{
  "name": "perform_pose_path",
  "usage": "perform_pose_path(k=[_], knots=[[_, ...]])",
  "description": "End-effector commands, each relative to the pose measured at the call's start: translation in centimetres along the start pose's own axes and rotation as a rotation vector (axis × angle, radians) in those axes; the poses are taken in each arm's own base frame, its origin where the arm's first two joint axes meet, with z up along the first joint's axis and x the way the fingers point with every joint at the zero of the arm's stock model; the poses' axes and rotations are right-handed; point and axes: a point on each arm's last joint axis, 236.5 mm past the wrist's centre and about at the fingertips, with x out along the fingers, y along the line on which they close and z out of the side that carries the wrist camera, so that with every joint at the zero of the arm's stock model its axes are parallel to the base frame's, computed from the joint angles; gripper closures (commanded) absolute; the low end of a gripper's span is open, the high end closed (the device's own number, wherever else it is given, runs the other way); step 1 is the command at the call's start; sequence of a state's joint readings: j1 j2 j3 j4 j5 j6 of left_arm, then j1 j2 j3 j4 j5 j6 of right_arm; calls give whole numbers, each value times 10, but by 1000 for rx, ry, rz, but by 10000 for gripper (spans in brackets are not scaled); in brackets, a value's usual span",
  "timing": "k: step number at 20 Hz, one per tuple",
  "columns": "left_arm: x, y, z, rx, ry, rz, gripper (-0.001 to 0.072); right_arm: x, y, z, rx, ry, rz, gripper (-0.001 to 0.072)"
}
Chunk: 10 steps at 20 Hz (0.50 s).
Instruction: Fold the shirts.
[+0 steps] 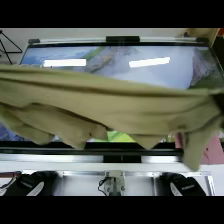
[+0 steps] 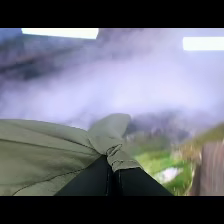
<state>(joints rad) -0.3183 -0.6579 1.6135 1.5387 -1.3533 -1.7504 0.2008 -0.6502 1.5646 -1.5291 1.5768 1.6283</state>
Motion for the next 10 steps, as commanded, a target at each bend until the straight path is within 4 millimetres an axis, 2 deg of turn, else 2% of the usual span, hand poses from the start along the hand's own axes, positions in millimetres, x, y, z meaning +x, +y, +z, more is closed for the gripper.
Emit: perform_pose_path(k=[1,4,6,8,10], knots=[[78,17,-86,-15,232,37,654,76,-17,-78,29,382,-66,645],[149,16,-141,-72,278,-6,654,183,-20,-96,42,413,-60,645],[185,16,-166,-117,296,-22,654,249,-16,-92,70,383,-33,645],[209,20,-177,-127,314,-11,654,307,-10,-83,129,319,-4,645],[230,23,-181,-133,313,-3,654,351,-7,-79,227,265,9,644]])
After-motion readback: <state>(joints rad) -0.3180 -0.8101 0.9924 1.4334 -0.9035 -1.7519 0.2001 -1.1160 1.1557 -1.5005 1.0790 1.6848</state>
